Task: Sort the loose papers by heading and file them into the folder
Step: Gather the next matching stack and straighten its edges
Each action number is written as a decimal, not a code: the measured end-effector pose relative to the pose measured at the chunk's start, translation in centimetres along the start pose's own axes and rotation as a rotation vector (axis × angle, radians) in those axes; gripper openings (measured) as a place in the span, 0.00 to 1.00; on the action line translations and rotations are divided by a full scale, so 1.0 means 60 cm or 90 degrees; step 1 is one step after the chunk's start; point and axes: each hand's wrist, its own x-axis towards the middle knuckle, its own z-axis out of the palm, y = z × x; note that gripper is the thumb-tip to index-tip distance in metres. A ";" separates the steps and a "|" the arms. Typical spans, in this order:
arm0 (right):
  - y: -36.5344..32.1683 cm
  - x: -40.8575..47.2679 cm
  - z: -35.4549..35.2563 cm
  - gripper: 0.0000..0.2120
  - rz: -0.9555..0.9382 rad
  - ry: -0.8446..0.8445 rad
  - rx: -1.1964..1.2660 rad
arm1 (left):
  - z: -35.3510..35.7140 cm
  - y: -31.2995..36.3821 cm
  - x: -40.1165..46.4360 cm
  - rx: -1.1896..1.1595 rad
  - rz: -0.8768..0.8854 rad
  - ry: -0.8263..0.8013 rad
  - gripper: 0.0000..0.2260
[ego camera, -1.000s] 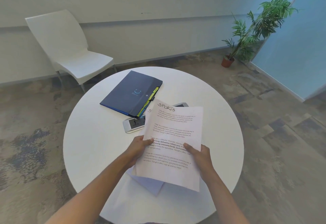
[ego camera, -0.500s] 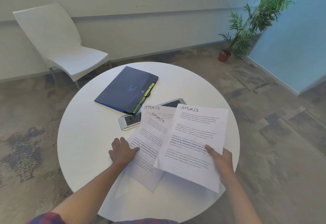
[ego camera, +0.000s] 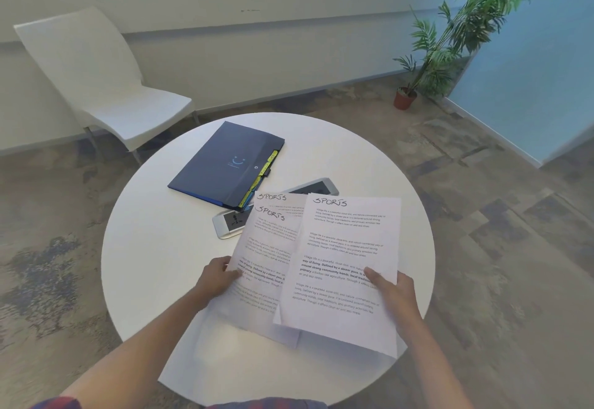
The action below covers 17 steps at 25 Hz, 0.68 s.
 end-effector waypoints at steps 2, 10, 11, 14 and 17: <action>-0.006 -0.003 0.010 0.10 0.006 -0.034 0.006 | -0.011 0.010 -0.023 -0.072 0.050 -0.057 0.07; -0.041 -0.004 0.064 0.11 0.024 -0.104 0.035 | -0.026 0.094 -0.114 -0.331 0.093 -0.109 0.14; -0.046 -0.005 0.070 0.11 0.022 -0.109 0.036 | -0.026 0.099 -0.122 -0.354 0.096 -0.122 0.14; -0.057 -0.006 0.081 0.11 0.021 -0.110 0.034 | -0.023 0.109 -0.136 -0.394 0.103 -0.157 0.14; -0.066 -0.008 0.086 0.10 0.029 -0.109 0.041 | -0.014 0.115 -0.143 -0.401 0.116 -0.162 0.15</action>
